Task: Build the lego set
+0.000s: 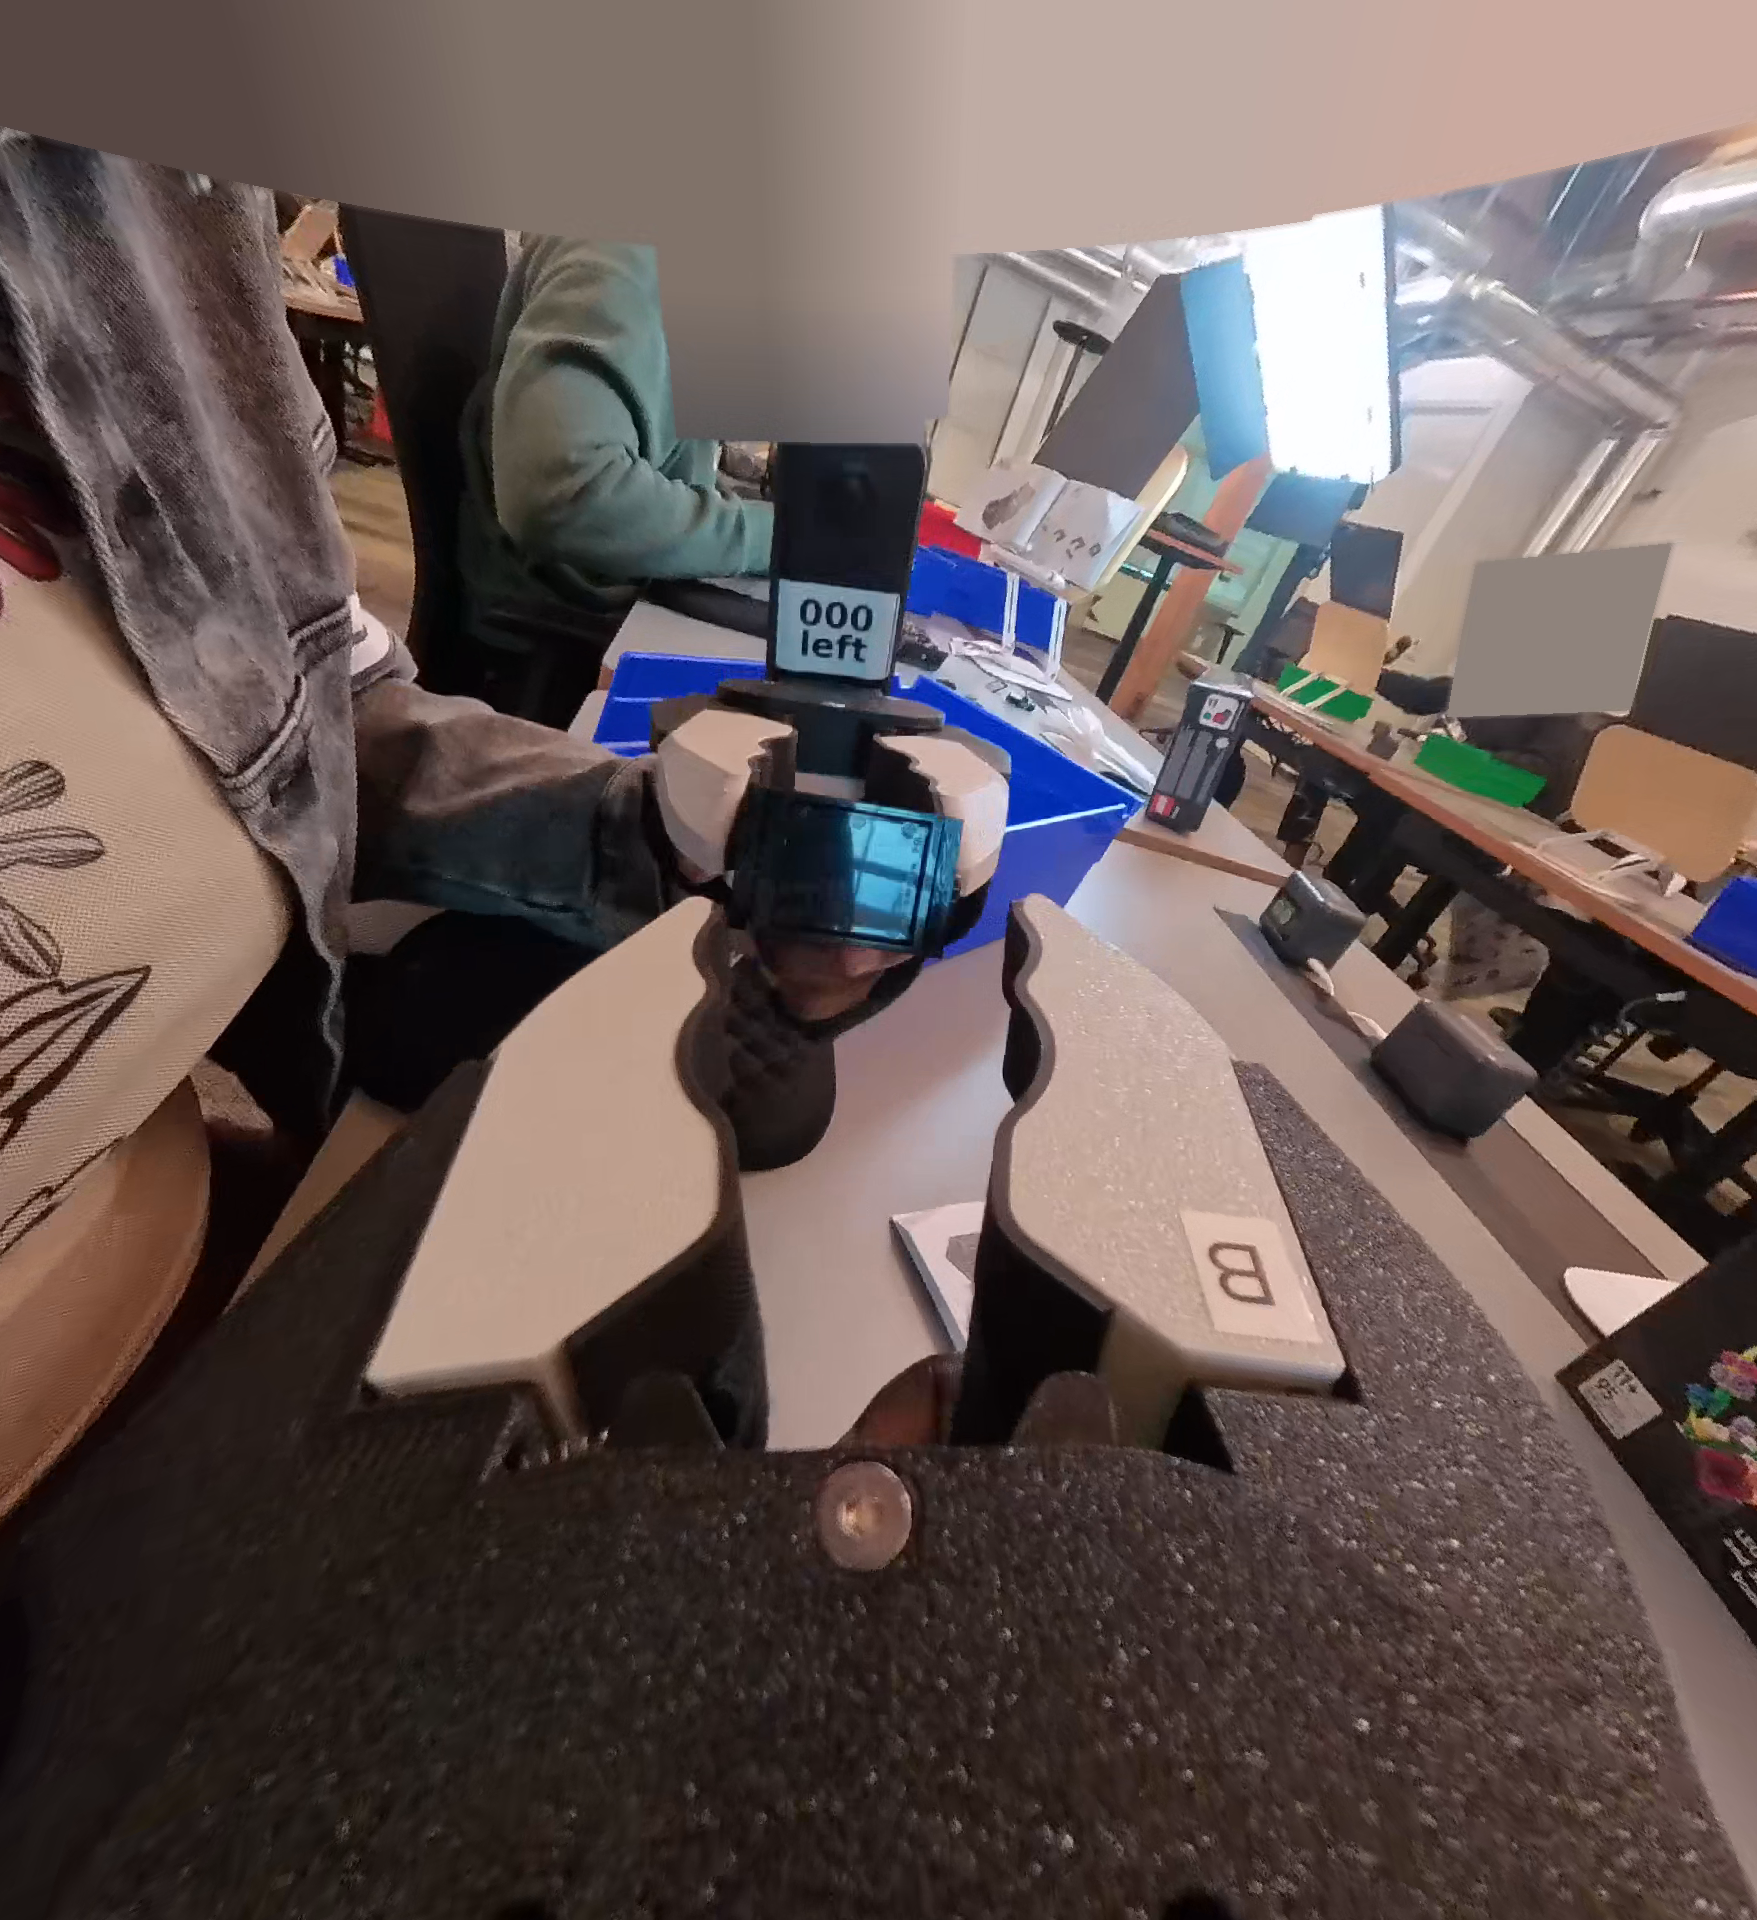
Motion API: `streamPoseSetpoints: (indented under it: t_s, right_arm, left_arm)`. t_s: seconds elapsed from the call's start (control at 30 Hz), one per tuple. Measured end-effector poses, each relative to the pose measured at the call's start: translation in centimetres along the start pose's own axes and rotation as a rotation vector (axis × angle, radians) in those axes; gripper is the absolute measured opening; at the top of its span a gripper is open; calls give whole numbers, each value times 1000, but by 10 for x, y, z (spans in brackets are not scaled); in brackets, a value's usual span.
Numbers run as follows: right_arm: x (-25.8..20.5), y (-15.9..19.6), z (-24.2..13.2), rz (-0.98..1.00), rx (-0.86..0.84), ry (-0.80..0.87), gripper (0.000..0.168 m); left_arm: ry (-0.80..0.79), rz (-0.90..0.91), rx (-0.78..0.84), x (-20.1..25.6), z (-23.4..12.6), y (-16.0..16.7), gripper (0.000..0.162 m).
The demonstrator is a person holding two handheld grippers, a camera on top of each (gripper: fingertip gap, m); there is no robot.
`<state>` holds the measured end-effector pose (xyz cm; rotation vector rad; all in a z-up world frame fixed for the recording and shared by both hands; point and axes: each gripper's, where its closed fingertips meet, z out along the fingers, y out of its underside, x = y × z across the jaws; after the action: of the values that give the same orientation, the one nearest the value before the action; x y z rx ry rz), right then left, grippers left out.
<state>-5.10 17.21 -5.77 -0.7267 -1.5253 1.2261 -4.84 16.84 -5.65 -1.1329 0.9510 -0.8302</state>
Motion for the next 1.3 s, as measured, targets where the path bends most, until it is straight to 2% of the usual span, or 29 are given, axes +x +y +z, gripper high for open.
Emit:
streamPoseSetpoints:
  t_s: [0.17,0.27,0.33,0.4,0.47,0.53,0.6,0.97,1.03,1.07,1.1,1.13,1.2,1.27,1.3]
  right_arm:
    - [-7,-1,8,-42,5,2,42]
    - [-8,7,7,-42,-62,3,42]
    - [-5,21,5,-61,-179,16,42]
    - [-7,33,1,-106,-304,12,42]
    - [-8,41,-1,-148,-399,6,42]
    - [-9,48,-4,-199,-495,1,43]
    - [-9,52,-6,-231,-556,-3,43]
    - [-15,49,-6,-203,-614,-59,41]
    - [-11,41,-2,-183,-560,-53,42]
    - [-6,32,0,-154,-496,-29,42]
    - [3,19,2,-119,-388,18,49]
    - [8,3,3,-64,-254,49,59]
    - [16,-28,3,140,72,82,58]
    - [21,-46,3,370,383,102,59]
    - [25,-45,5,443,473,136,58]
  left_arm:
    - [4,-13,33,2,-1,-1,41]
    - [0,-19,-38,1,-2,9,42]
    - [-33,3,-93,-4,-5,13,56]
    - [-50,63,-184,-5,-5,20,57]
    - [-55,117,-308,-5,-3,34,56]
    - [-58,153,-360,-6,1,41,54]
    - [-31,174,-406,-2,3,49,42]
    - [-57,152,-285,1,4,47,38]
    - [-76,115,-203,-2,2,37,38]
    - [-109,76,-122,-7,0,27,38]
    - [-139,34,10,-13,-5,11,38]
    - [-151,-34,154,-18,-13,-7,38]
    - [-133,-164,378,-21,-26,-33,38]
    - [-133,-211,518,-20,-30,-44,38]
    - [-143,-240,576,-20,-31,-48,38]
